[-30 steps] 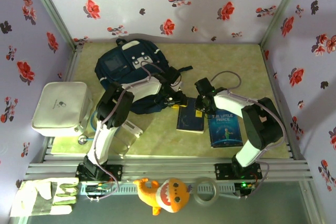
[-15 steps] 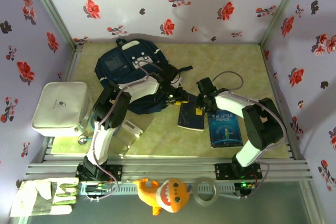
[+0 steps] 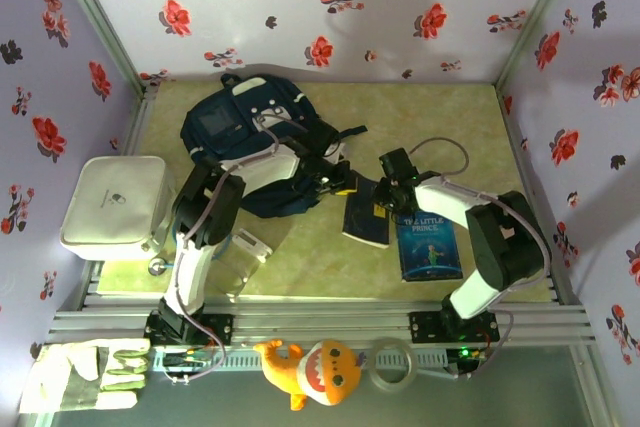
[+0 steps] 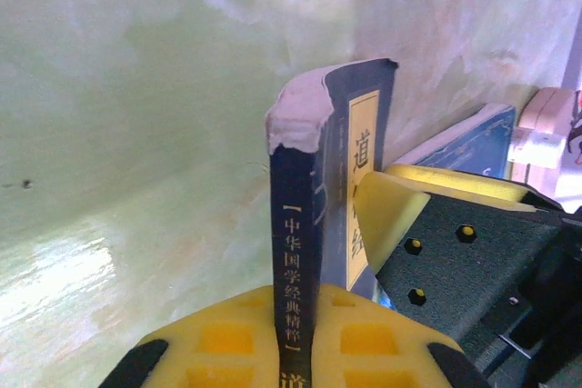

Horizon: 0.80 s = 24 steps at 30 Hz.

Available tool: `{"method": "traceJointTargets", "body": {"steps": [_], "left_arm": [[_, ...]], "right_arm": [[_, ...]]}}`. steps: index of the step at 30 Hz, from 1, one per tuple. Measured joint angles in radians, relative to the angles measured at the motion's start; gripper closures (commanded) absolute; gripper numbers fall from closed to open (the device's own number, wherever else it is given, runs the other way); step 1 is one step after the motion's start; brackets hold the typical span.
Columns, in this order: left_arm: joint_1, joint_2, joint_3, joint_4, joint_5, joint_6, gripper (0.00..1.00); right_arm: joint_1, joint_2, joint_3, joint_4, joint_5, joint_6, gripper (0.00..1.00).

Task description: Pack books, pencil case, and school supplies into a backpack

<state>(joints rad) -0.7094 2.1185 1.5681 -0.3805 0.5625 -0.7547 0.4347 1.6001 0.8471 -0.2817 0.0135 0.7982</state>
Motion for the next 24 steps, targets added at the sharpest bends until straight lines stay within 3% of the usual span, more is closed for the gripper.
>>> {"method": "traceJointTargets", "body": {"steps": [5, 13, 19, 24], "left_arm": [[0.060, -0.087, -0.029, 0.022, -0.009, 0.000, 1.00], [0.242, -0.286, -0.135, 0.119, -0.028, -0.048, 1.00], [0.344, -0.404, -0.239, 0.217, -0.062, -0.129, 1.00], [0.389, -0.494, -0.328, 0.329, -0.103, -0.229, 1.00]], "right_arm": [[-0.011, -0.051, -0.003, 0.029, -0.063, -0.032, 0.43], [-0.011, -0.153, -0.073, 0.238, -0.201, -0.008, 0.19], [-0.011, -0.158, -0.087, 0.436, -0.317, 0.101, 0.14], [0.002, -0.111, -0.105, 0.721, -0.395, 0.292, 0.14]]}}
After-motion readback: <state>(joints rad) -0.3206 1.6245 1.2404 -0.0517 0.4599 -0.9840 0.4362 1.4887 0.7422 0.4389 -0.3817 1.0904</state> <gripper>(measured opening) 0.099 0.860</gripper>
